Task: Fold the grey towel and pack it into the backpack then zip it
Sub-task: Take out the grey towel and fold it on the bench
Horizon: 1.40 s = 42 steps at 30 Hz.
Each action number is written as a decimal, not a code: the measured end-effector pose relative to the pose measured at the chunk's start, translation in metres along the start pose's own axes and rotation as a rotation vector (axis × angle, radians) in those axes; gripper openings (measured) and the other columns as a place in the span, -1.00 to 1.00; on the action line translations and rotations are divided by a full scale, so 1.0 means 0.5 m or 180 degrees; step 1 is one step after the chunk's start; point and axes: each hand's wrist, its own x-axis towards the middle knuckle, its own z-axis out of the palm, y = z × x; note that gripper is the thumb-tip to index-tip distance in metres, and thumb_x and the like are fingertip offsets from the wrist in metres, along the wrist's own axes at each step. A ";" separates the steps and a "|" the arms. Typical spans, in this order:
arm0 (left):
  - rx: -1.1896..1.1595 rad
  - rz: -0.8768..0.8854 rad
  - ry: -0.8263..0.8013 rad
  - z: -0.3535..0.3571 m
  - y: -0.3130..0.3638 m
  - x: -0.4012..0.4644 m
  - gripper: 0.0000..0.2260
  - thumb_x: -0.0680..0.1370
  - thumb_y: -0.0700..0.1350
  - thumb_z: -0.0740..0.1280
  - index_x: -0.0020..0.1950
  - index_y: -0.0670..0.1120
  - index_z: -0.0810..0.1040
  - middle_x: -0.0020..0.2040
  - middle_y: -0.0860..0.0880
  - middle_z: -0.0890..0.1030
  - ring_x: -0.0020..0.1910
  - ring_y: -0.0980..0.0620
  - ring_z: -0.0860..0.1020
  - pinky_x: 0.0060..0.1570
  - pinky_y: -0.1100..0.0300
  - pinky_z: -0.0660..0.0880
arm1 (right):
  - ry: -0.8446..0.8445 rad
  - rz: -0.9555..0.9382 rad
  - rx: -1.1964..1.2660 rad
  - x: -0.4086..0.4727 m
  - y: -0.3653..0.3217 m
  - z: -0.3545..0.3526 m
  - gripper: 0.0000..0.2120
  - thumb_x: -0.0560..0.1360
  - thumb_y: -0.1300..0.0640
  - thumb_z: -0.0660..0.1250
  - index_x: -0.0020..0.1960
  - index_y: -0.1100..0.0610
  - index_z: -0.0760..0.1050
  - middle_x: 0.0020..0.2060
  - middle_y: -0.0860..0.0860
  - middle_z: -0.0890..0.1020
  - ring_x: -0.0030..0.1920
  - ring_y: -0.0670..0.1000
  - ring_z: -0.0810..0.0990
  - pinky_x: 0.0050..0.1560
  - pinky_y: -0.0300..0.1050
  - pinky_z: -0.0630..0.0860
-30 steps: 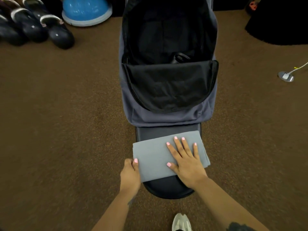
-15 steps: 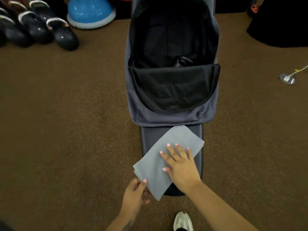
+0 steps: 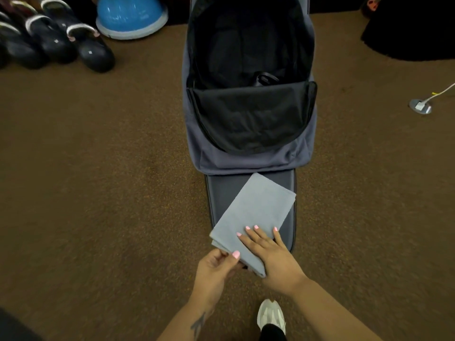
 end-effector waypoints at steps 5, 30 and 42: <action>0.0568 0.0400 -0.0311 -0.046 -0.005 0.014 -0.73 0.25 -0.14 0.46 -0.10 -0.17 0.55 -0.15 -0.04 0.64 -0.08 0.00 0.57 -0.10 0.28 0.54 | -0.0106 -0.0070 0.0333 -0.010 0.010 -0.018 -0.41 0.51 -0.07 -0.13 0.53 -0.01 -0.01 0.53 -0.09 0.12 0.45 -0.22 -0.22 0.49 -0.03 -0.42; 0.2237 0.0936 -0.0083 -0.022 0.036 0.149 -0.64 0.43 -0.07 0.46 0.16 0.10 0.43 0.04 0.12 0.60 0.02 0.16 0.58 0.02 0.22 0.55 | 0.1081 0.1717 0.2348 0.061 0.044 -0.096 -0.69 0.51 -0.05 0.31 0.18 0.07 0.56 0.05 0.04 0.67 0.08 0.06 0.61 0.05 -0.10 0.52; 0.2375 0.1069 0.0162 0.021 0.049 0.171 -0.55 0.54 -0.03 0.30 0.40 0.12 0.26 0.00 0.12 0.57 -0.09 0.13 0.56 -0.07 0.16 0.51 | 0.1433 0.2388 0.2422 0.115 0.062 -0.106 -0.67 0.55 -0.14 0.19 -0.10 0.11 0.52 -0.19 0.02 0.61 -0.13 0.07 0.57 -0.15 -0.07 0.46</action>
